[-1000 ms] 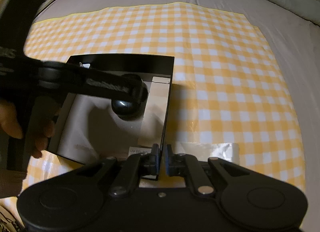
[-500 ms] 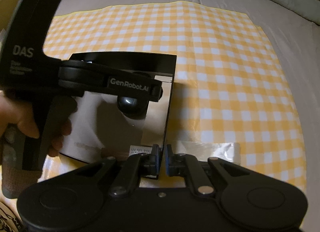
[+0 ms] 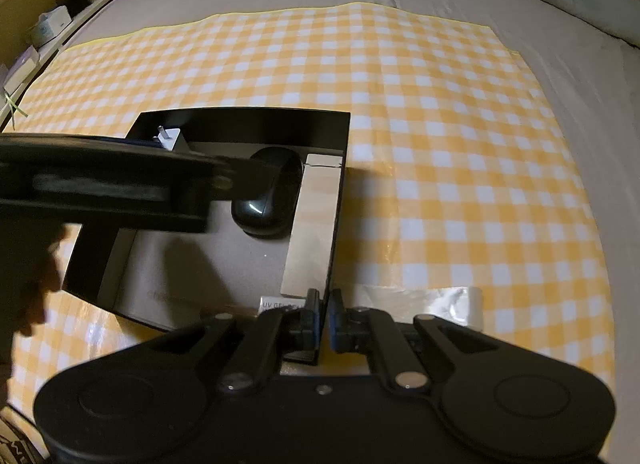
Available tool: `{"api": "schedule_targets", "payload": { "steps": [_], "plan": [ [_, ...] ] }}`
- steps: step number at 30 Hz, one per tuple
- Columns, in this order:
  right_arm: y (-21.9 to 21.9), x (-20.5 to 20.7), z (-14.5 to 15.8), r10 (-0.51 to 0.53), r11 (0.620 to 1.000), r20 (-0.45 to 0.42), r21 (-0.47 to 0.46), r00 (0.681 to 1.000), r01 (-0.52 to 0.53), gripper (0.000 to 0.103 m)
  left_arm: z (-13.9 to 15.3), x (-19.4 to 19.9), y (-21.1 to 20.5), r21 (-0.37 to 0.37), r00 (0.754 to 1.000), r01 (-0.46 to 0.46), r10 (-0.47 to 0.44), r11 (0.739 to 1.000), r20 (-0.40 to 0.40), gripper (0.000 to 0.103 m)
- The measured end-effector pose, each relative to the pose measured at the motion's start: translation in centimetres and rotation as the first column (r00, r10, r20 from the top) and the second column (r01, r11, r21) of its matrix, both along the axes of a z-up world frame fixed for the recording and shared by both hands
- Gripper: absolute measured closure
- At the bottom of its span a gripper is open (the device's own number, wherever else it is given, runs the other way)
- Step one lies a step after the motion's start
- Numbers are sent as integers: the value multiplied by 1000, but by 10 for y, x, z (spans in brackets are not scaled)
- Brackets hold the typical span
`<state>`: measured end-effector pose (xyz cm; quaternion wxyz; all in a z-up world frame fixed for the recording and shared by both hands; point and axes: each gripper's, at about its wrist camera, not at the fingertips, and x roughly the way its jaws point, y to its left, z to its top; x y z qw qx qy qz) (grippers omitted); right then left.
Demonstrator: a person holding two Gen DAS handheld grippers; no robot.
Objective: Organize rigid objects
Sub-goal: 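Open the left gripper to release the earbud case in the box, then move the left tool to the black round puck and grasp it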
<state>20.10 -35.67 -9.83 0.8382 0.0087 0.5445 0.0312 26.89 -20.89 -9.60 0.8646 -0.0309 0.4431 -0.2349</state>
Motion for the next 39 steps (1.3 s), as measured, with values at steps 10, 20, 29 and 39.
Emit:
{"api": "schedule_targets", "payload": {
  "steps": [10,20,29,39],
  "plan": [
    [4,0,0,-19,1000,1,-23,1000,19,99,33,-26,42,51,994,-8,2,999,111,0],
    [10,-1,6,-19,997,15,-68,1000,20,99,47,-35,107,92,982,-86,69,992,174,0],
    [10,-1,10,-25,997,27,-78,999,27,100,39,-26,163,167,967,-185,150,968,205,0],
    [9,1,8,-39,996,29,-84,999,41,100,7,-5,187,207,979,-198,182,958,93,0]
  ]
}}
